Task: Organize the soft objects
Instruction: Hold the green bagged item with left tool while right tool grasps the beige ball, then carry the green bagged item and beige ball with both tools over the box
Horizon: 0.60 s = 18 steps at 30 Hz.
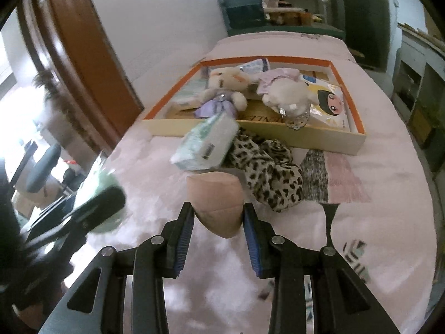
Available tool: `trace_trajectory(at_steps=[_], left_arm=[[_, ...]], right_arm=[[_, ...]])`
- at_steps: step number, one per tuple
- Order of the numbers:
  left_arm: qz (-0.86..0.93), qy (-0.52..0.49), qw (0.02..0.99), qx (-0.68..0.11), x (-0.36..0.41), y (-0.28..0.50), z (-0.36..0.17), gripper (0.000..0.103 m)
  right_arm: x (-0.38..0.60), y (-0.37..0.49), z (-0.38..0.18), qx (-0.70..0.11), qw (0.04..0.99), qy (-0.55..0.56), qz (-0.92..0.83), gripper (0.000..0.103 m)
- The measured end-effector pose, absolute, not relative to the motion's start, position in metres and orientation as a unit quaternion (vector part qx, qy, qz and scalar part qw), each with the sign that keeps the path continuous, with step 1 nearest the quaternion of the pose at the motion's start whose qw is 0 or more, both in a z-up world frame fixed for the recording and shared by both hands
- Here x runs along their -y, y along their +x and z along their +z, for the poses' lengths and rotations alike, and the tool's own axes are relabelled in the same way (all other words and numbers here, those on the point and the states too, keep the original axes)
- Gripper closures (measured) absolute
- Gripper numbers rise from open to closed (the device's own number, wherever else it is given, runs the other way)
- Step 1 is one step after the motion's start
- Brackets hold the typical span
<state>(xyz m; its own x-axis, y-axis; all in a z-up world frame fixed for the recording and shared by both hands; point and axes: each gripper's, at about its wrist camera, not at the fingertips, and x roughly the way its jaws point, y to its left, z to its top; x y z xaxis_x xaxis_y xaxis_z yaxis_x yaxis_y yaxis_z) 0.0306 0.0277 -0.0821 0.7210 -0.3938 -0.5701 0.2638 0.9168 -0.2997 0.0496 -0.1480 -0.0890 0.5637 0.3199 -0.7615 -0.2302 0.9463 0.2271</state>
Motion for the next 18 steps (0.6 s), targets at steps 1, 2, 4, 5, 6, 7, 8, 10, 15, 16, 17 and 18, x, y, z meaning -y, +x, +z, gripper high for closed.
trace_trajectory(at_steps=[1,2,4,5,6,7,8,10,15,16,17,18], left_arm=[[-0.179,-0.098,0.923,-0.326,-0.027,0.030,-0.080,0.059],[-0.179,-0.096,0.924,-0.324,-0.026,0.029,-0.078,0.059],[-0.181,-0.093,0.925,-0.320,-0.025,0.028,-0.074,0.059],[-0.182,-0.090,0.926,-0.317,-0.024,0.027,-0.072,0.059],[-0.182,-0.087,0.928,-0.314,-0.023,0.026,-0.069,0.059],[-0.182,-0.085,0.929,-0.312,-0.022,0.026,-0.066,0.059],[-0.182,-0.082,0.930,-0.310,-0.021,0.027,-0.064,0.059],[-0.181,-0.078,0.932,-0.305,-0.020,0.028,-0.058,0.059],[-0.181,-0.066,0.938,-0.288,-0.016,0.032,-0.042,0.059],[-0.180,-0.063,0.939,-0.285,-0.014,0.033,-0.039,0.059],[-0.181,-0.062,0.940,-0.284,-0.013,0.034,-0.037,0.059],[-0.181,-0.060,0.940,-0.282,-0.012,0.035,-0.035,0.059]], right_arm=[[0.149,0.046,-0.086,-0.437,0.884,0.052,0.158,0.066],[0.150,0.043,-0.082,-0.434,0.885,0.053,0.159,0.066],[0.151,0.038,-0.076,-0.427,0.889,0.053,0.159,0.066],[0.152,0.036,-0.072,-0.422,0.891,0.054,0.159,0.066],[0.153,0.034,-0.067,-0.417,0.893,0.055,0.159,0.066],[0.154,0.032,-0.065,-0.414,0.895,0.055,0.159,0.066],[0.155,0.031,-0.061,-0.409,0.897,0.054,0.158,0.066],[0.157,0.029,-0.054,-0.401,0.901,0.053,0.156,0.066],[0.161,0.030,-0.040,-0.385,0.909,0.050,0.152,0.066],[0.162,0.030,-0.038,-0.384,0.910,0.050,0.151,0.066],[0.163,0.031,-0.036,-0.381,0.911,0.051,0.151,0.066],[0.163,0.033,-0.035,-0.380,0.911,0.050,0.150,0.066]])
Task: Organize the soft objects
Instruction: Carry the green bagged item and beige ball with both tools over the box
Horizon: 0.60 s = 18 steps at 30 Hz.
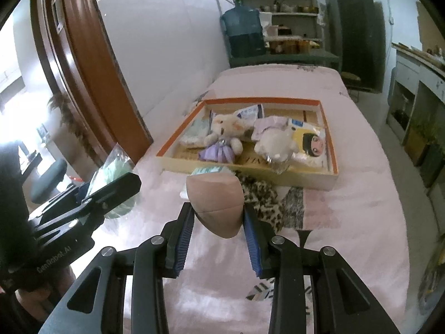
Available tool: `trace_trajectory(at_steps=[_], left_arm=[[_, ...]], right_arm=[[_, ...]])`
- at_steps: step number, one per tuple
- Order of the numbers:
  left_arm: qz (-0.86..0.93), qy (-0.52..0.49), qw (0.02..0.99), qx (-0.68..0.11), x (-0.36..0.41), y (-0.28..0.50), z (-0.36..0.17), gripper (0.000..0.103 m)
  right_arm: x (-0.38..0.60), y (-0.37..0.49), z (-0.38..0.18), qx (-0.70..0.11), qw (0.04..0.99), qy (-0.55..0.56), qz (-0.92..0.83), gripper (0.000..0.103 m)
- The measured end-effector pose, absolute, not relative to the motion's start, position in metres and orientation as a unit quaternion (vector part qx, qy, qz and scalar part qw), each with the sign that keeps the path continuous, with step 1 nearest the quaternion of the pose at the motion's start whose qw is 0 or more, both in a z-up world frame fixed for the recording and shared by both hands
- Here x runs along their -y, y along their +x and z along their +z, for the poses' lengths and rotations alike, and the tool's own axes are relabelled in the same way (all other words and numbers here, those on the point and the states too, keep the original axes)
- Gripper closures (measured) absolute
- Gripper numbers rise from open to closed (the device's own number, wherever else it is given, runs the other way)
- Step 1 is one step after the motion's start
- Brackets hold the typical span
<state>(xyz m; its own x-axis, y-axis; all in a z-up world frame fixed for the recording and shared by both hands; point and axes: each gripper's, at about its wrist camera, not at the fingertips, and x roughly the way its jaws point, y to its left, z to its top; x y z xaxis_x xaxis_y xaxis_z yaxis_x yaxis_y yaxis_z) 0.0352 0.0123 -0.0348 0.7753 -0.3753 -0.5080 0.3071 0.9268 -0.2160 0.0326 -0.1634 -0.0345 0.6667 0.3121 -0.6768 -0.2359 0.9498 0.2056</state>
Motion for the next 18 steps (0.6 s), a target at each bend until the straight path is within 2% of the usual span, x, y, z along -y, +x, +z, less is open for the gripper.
trace_trajectory(at_steps=[18], left_arm=[[-0.160,-0.050,0.950,-0.265,-0.004,0.075,-0.008,0.059]], right_arm=[[0.178,0.070,-0.015,-0.358,0.920,0.058,0.147,0.066]])
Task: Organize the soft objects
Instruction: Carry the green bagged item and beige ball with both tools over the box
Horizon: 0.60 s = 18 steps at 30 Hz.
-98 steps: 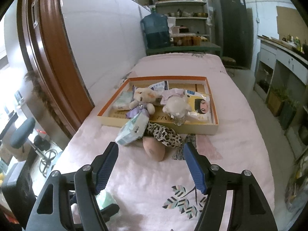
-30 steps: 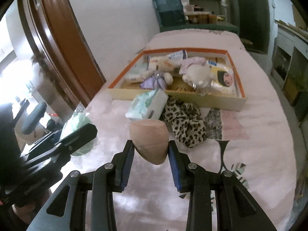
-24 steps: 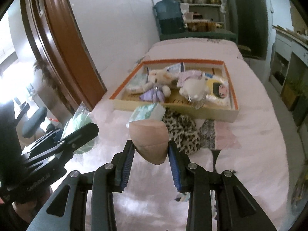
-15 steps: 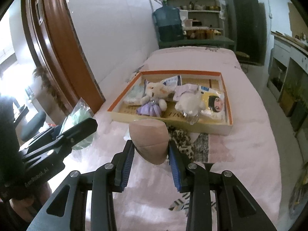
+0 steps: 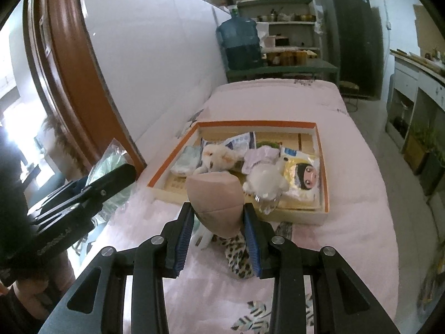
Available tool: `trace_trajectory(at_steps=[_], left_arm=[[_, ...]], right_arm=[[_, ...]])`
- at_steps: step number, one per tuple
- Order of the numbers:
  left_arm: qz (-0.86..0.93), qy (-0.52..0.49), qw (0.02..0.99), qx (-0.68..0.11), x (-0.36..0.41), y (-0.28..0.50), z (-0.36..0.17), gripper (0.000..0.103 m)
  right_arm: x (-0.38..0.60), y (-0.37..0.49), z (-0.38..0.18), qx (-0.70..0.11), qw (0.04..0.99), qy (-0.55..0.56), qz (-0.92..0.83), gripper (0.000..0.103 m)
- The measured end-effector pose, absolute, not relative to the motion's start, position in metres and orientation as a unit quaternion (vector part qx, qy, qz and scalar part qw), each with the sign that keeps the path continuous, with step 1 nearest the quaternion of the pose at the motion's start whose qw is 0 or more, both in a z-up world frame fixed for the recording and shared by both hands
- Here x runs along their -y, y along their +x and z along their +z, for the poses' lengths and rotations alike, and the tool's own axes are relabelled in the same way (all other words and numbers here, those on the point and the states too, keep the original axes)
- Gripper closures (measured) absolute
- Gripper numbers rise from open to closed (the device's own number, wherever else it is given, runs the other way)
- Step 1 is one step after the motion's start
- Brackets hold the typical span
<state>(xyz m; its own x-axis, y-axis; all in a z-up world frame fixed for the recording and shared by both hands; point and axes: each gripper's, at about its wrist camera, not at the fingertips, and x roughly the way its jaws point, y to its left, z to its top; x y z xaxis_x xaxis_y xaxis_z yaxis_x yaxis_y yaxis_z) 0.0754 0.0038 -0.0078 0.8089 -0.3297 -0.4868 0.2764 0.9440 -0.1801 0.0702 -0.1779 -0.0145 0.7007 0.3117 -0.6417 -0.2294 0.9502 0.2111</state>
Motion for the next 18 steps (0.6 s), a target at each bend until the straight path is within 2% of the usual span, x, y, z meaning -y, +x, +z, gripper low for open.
trace_trajectory(at_steps=[18], left_arm=[[-0.147,-0.040,0.947,-0.282,0.007,0.130,-0.014,0.059]], right_arm=[[0.185,0.121,-0.019,-0.368,0.916,0.065,0.148,0.066]])
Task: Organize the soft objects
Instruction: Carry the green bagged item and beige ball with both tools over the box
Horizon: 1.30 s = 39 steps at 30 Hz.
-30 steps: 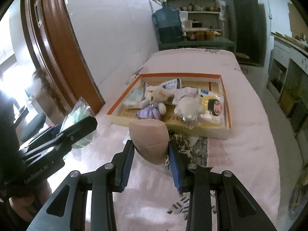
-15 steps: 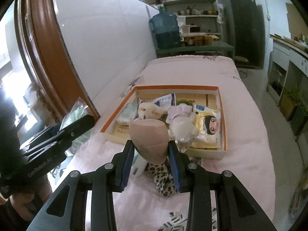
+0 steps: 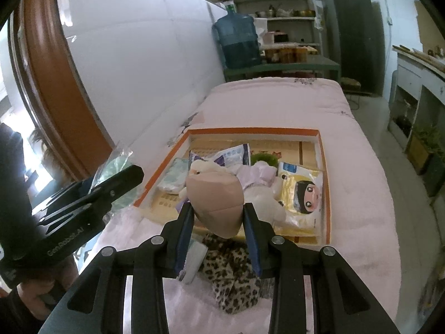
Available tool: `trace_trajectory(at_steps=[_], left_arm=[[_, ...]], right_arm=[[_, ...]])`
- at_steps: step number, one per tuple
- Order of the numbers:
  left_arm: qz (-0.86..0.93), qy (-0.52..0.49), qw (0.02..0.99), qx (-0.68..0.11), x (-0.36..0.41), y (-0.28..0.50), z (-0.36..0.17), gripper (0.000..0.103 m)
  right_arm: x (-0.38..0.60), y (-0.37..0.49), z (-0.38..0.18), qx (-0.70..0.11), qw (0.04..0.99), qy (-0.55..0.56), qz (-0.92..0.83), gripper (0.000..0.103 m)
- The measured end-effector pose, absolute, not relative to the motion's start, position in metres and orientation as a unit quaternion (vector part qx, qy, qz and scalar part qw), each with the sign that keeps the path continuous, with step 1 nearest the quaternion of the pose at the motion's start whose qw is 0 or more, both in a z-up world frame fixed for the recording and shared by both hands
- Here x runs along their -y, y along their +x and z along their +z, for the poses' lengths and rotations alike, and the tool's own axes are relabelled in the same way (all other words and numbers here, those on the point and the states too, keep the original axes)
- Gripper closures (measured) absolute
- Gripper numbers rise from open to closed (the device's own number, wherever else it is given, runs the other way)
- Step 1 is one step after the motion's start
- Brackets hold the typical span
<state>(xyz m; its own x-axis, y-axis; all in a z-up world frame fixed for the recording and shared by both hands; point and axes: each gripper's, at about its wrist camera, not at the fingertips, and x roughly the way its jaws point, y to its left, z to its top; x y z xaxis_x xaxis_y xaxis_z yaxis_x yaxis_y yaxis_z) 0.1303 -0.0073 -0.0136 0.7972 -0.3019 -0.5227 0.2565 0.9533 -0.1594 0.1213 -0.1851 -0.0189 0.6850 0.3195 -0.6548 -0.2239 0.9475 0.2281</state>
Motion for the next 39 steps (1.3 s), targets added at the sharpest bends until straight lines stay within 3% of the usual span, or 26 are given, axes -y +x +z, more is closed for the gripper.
trace_trajectory(at_steps=[22,39], left_arm=[[-0.148,-0.031,0.939,-0.309,0.010,0.215,-0.020,0.059],[-0.160,-0.057,0.904,-0.393,0.019,0.308,-0.037,0.059]], right_arm=[[0.205,0.195,-0.026,-0.377,0.916,0.042,0.131,0.066],[0.215,0.269,-0.041,-0.398,0.909,0.037,0.121,0.066]])
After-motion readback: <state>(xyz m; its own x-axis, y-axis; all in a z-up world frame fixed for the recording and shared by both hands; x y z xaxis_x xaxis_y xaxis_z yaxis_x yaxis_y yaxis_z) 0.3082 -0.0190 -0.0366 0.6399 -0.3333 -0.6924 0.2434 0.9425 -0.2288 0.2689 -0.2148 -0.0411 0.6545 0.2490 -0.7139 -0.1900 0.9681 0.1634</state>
